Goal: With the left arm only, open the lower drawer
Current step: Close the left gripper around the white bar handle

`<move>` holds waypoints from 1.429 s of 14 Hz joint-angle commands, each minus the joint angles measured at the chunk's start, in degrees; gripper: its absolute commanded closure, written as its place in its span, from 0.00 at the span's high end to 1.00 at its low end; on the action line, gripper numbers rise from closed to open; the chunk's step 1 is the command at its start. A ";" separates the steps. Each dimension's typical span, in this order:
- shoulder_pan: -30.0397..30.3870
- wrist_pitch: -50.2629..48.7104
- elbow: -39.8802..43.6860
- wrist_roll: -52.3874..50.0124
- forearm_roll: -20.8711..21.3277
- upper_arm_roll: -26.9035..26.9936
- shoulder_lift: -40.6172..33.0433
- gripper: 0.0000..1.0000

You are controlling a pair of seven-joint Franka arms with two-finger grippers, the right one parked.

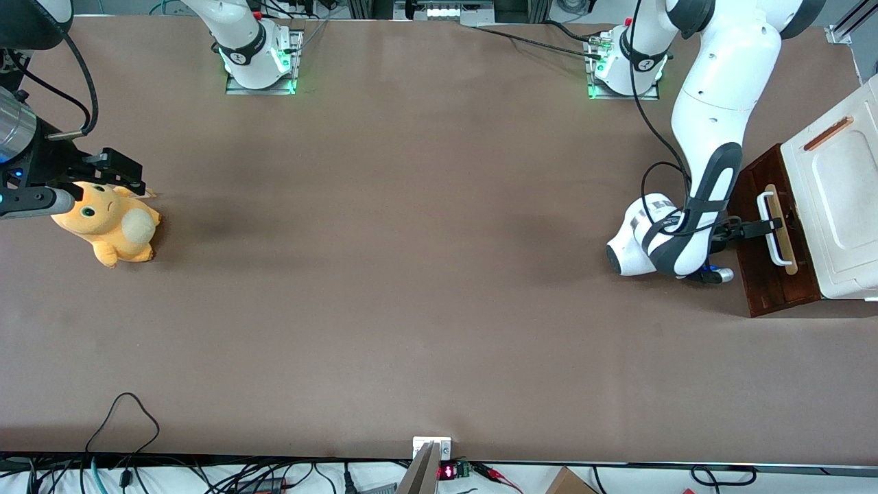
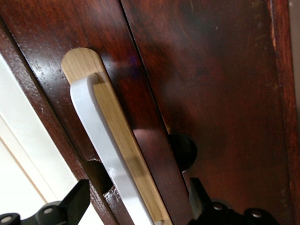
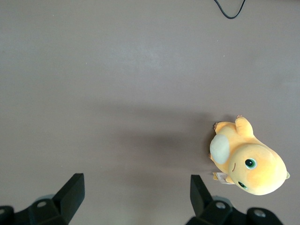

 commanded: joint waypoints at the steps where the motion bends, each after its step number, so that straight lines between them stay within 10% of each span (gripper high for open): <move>1: 0.96 -0.40 0.38 0.46 1.70 -0.22 -0.21 0.93; 20: 1.41 -0.84 0.46 -1.12 1.44 -0.31 -0.12 0.58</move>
